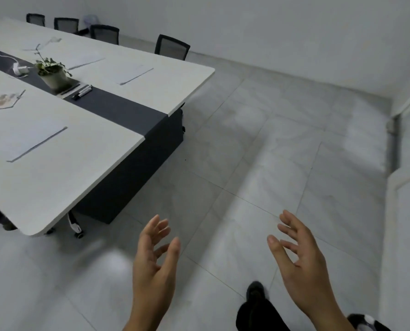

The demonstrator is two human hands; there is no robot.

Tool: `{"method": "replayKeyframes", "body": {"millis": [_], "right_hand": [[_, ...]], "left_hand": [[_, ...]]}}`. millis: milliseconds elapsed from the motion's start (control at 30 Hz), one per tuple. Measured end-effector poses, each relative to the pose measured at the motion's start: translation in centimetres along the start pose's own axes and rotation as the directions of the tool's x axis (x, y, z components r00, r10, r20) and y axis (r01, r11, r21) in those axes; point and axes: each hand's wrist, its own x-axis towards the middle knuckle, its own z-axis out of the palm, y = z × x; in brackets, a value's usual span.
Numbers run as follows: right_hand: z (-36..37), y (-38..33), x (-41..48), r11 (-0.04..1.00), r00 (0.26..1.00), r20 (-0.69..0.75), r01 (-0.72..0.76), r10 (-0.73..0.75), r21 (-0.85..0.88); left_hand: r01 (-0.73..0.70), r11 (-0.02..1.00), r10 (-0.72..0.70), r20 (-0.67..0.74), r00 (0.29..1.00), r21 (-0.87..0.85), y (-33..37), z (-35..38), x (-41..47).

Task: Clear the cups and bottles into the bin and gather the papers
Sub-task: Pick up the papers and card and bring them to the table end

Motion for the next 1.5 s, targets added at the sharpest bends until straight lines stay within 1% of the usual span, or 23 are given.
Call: {"method": "replayKeyframes", "body": {"millis": [133, 200, 300, 400, 500, 633, 733, 867, 967, 1133, 1200, 1300, 1400, 1500], "right_hand": [[0.3, 3.2, 8.9, 0.998, 0.996, -0.067, -0.061, 0.062, 0.024], [0.3, 4.3, 15.3, 0.997, 0.993, -0.090, -0.068, 0.071, 0.031], [-0.4, 4.8, 25.9, 0.997, 0.995, -0.075, -0.069, 0.072, 0.037], [-1.3, 2.7, 35.9, 0.999, 0.998, -0.054, -0.033, 0.034, 0.018], [-1.0, 0.1, 44.7, 1.000, 1.000, 0.005, -0.017, 0.017, 0.001], [1.0, -0.6, 55.7, 1.000, 0.996, 0.087, 0.008, -0.006, -0.020], [3.4, 0.4, 64.6, 0.999, 0.994, 0.108, -0.001, 0.006, -0.051], [6.1, 0.2, 77.3, 0.996, 0.995, 0.103, -0.003, 0.012, -0.086], [6.4, -2.0, 87.1, 0.996, 0.997, 0.072, -0.012, 0.019, -0.089], [5.8, -4.4, 102.8, 0.998, 0.998, -0.050, -0.025, 0.023, -0.050], [6.0, -4.0, 108.4, 0.999, 0.994, -0.102, -0.050, 0.048, -0.016], [7.5, -2.2, 117.1, 0.996, 0.986, -0.141, -0.085, 0.087, 0.017], [9.4, 0.0, 127.5, 0.995, 0.988, -0.116, -0.100, 0.101, 0.012], [11.2, -0.2, 139.3, 0.996, 0.995, -0.044, -0.093, 0.092, -0.002]], "left_hand": [[0.023, 1.000, -0.024, 0.069, 0.997, 0.013, -1.2, 6.1, 8.4], [0.005, 0.999, -0.008, 0.080, 0.997, 0.039, -0.5, 10.0, 14.0], [-0.041, 0.997, 0.035, 0.085, 0.996, 0.068, 1.6, 15.5, 22.6], [-0.070, 0.996, 0.067, 0.056, 0.996, 0.058, 5.2, 19.6, 30.2], [-0.062, 0.998, 0.062, 0.012, 0.998, 0.023, 7.4, 22.3, 36.4], [-0.011, 0.999, 0.008, -0.077, 0.997, -0.034, 6.6, 26.0, 45.0], [0.032, 0.996, -0.041, -0.121, 0.992, -0.079, 4.5, 29.5, 52.7], [0.069, 0.989, -0.085, -0.126, 0.988, -0.129, 3.6, 34.4, 66.1], [0.067, 0.986, -0.084, -0.109, 0.990, -0.151, 6.0, 37.6, 77.1], [-0.012, 0.999, 0.011, -0.017, 1.000, -0.049, 10.4, 43.3, 94.5], [-0.028, 0.999, 0.028, -0.002, 1.000, -0.025, 11.1, 45.9, 100.5], [-0.041, 0.999, 0.041, 0.003, 0.999, 0.015, 10.4, 50.2, 109.1], [-0.027, 0.998, 0.030, -0.047, 0.998, 0.058, 8.8, 54.4, 117.7], [0.042, 0.999, -0.041, -0.121, 0.992, 0.012, 8.6, 57.1, 126.5]]}}
